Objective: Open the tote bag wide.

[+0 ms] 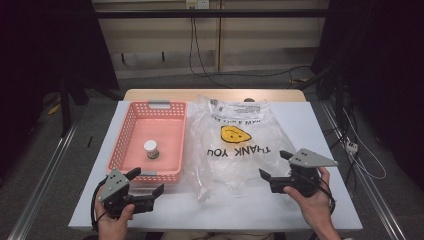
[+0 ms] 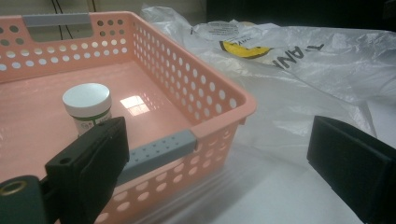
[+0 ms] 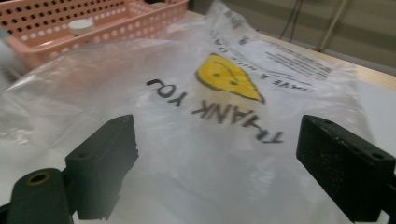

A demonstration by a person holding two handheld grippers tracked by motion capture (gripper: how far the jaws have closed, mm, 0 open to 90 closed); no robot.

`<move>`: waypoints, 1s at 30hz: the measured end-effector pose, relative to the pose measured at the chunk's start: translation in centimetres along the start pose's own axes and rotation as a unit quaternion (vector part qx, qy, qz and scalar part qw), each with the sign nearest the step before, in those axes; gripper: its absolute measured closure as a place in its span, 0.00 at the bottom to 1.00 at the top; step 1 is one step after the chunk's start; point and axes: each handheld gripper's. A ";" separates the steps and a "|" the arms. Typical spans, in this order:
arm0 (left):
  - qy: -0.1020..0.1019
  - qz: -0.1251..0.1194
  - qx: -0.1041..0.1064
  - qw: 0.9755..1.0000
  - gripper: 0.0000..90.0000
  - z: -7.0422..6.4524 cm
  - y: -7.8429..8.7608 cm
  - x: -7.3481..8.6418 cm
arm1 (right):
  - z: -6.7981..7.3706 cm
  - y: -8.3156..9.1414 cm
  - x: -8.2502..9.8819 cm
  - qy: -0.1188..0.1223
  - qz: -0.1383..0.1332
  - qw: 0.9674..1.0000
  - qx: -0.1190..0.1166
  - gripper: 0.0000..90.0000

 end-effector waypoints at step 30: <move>-0.010 0.007 0.011 1.000 0.06 0.1 -0.2 0.0 | 5.1 -8.7 0.9 0.089 0.156 0.979 -0.099 0.23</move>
Point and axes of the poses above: each handheld gripper's, and its own axes: y roughly backward along the jaws, x roughly out of its underside, z roughly to its left, and after that the axes turned 11 degrees about x, right-handed
